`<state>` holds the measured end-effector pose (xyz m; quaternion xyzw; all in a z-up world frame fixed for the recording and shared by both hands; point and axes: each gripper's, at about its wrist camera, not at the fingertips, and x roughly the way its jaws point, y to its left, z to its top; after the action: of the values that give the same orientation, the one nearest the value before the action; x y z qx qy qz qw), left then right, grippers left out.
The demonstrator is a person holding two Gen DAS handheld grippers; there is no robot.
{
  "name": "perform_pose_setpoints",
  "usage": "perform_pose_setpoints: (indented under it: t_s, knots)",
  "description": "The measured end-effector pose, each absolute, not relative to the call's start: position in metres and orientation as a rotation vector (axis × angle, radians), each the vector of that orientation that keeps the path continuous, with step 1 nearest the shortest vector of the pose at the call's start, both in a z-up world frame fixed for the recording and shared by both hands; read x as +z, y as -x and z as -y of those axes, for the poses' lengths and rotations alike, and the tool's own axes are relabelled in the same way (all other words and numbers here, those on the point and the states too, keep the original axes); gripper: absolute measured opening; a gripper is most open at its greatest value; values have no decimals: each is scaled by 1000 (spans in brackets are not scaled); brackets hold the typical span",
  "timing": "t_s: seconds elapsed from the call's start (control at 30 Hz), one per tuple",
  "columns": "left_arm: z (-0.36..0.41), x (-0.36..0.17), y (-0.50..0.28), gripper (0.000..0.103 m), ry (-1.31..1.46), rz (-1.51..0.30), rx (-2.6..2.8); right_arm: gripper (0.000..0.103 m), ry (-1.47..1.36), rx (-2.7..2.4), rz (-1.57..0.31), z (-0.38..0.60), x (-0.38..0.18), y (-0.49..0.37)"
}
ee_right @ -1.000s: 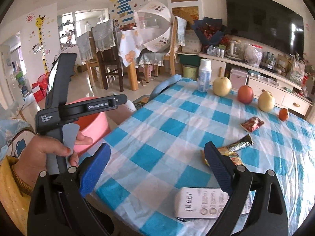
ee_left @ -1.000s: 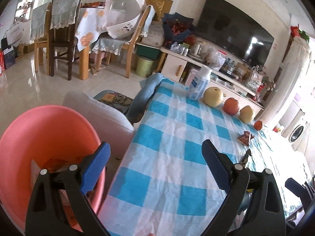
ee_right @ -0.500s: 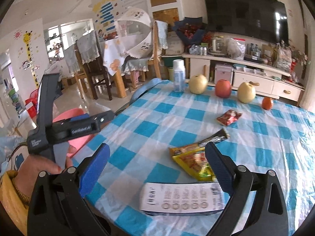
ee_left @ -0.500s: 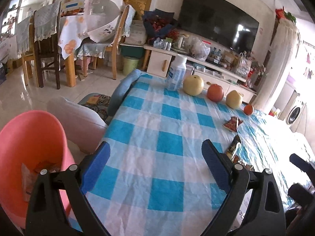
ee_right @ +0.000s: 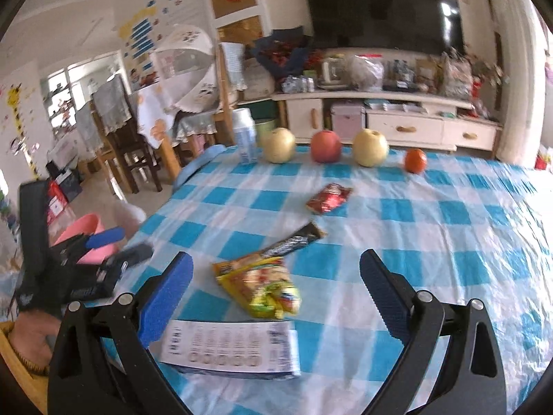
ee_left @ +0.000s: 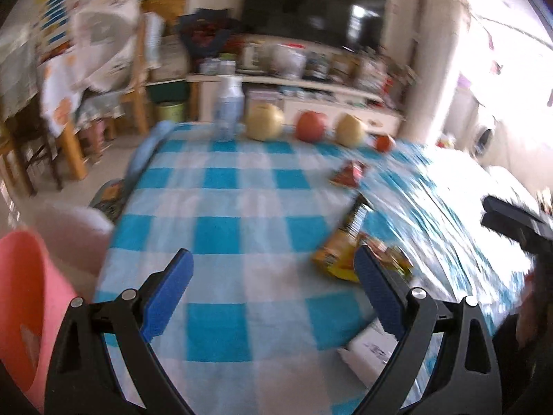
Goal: Collect trash
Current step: 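Grasp the white printed receipt with the left tool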
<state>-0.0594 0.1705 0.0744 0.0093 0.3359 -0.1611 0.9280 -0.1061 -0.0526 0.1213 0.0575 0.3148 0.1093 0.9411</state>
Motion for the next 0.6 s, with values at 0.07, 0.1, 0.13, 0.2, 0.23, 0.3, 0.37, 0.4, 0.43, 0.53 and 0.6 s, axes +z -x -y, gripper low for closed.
perform_pose_setpoints:
  t_s: [0.07, 0.1, 0.13, 0.2, 0.23, 0.3, 0.37, 0.4, 0.43, 0.53, 0.6]
  knots:
    - [-153, 71, 64, 94, -84, -698, -394, 96, -148, 197, -660, 70, 117, 101]
    - [-143, 70, 67, 94, -116, -702, -432, 96, -164, 188, -666, 77, 115, 99]
    - [-138, 68, 69, 94, -134, -706, -458, 96, -185, 177, -674, 86, 111, 96]
    - [-126, 66, 74, 94, -174, -715, -519, 96, -214, 160, -691, 100, 106, 92]
    - [-119, 63, 77, 94, -198, -725, -552, 96, -234, 149, -702, 108, 102, 88]
    - [-107, 58, 81, 94, -243, -748, -598, 96, -270, 139, -723, 120, 96, 82]
    - [-95, 50, 84, 94, -295, -777, -639, 96, -316, 146, -750, 130, 89, 75]
    - [-88, 45, 86, 94, -324, -791, -662, 96, -333, 152, -761, 133, 86, 72]
    - [-84, 42, 87, 94, -343, -799, -673, 96, -346, 158, -772, 135, 83, 70]
    - [-73, 35, 90, 94, -384, -816, -713, 96, -346, 175, -797, 133, 78, 62]
    - [-68, 31, 91, 94, -402, -827, -723, 96, -336, 198, -811, 129, 76, 58]
